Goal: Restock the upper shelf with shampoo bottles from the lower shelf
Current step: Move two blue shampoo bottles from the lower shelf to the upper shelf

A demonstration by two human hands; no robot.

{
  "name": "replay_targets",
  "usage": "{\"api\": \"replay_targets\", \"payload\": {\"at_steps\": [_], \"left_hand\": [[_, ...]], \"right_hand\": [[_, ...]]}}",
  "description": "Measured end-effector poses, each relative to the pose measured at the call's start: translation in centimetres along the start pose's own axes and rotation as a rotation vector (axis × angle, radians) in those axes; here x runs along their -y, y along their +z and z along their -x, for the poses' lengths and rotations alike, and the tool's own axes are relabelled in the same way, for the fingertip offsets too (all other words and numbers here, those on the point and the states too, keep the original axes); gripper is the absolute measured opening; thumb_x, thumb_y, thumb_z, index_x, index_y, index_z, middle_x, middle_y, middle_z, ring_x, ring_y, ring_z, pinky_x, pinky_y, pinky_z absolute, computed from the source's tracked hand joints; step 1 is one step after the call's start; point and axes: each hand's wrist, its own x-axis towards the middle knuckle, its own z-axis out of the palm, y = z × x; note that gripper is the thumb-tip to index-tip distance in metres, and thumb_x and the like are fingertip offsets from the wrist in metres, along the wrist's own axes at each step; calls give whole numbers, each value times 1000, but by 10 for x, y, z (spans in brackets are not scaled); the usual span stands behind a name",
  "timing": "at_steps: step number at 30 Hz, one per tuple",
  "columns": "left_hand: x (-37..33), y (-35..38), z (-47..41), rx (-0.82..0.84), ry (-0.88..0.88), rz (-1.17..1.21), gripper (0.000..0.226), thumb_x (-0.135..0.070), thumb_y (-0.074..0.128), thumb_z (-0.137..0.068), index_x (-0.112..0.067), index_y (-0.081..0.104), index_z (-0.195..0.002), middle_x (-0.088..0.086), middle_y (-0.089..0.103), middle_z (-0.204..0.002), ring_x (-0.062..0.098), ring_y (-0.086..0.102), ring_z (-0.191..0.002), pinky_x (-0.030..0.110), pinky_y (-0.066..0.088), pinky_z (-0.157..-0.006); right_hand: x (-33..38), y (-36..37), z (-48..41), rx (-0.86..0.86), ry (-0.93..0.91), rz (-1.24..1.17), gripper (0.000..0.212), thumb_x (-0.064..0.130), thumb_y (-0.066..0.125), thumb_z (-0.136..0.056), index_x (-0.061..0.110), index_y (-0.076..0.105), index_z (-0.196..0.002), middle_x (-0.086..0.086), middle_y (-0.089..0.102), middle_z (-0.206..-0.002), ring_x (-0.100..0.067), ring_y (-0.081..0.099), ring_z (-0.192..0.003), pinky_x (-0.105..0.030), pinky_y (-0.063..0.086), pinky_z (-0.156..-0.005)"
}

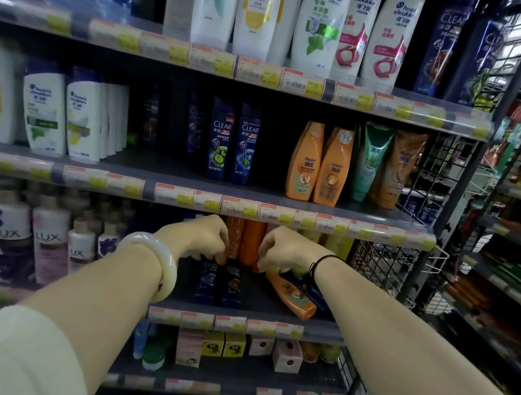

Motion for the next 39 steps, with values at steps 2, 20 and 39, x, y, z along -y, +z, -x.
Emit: {"api": "replay_targets", "payload": {"at_steps": [2,20,39], "left_hand": [[6,4,-1,26,-18,-4,18,-8,68,-81,-15,64,-97,-1,59,-88,11,54,-75,27,49,-67],[62,55,-45,184,-179,81,26,-8,71,-79,-10,64,-103,7,60,-93,15,56,-75,22,47,-55],[117,87,-140,58,-244,181,46,-13,75,-71,-10,60,-115,10,62,-119,25,59,-108,30,48,-87]], "right_hand": [[-2,7,-2,18,12,-13,33,16,72,-80,4,66,-110,-12,68,-112,-6,57,-71,-20,49,-59],[-37,73,-53,213,159,-107,37,15,70,-81,2,64,-115,-9,62,-93,-13,57,-75,-21,45,-57],[-76,113,-157,124,213,-219,37,17,70,-80,0,64,-112,-14,64,-116,-26,62,-104,-28,46,-76]]}}
